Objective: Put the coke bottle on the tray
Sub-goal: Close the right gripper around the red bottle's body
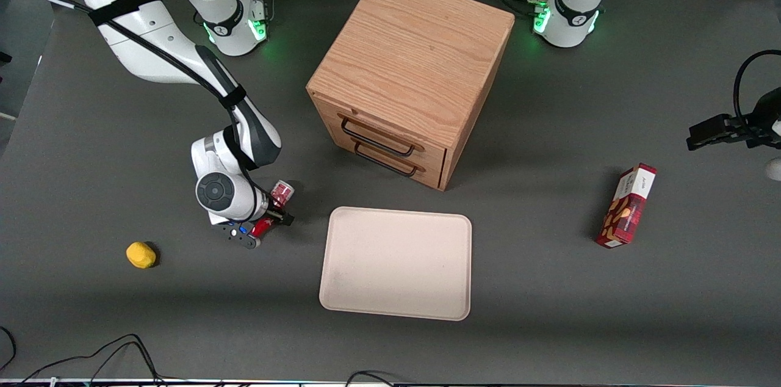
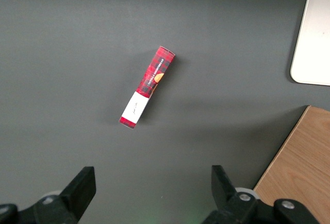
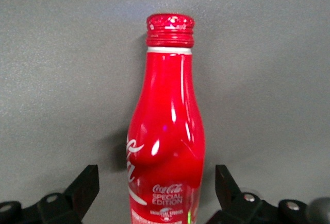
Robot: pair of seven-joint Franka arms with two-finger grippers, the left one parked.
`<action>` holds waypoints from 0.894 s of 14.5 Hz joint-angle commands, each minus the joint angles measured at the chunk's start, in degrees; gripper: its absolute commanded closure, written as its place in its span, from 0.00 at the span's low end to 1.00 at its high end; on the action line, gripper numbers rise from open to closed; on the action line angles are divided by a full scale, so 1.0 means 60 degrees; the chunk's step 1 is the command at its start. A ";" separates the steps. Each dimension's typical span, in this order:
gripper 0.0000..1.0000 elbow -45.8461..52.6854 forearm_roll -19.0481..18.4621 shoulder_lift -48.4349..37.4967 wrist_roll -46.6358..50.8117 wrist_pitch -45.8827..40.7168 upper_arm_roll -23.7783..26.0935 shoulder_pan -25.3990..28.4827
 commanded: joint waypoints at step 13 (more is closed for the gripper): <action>1.00 0.0047 -0.0699 -0.0067 0.0861 0.0072 0.0022 0.0167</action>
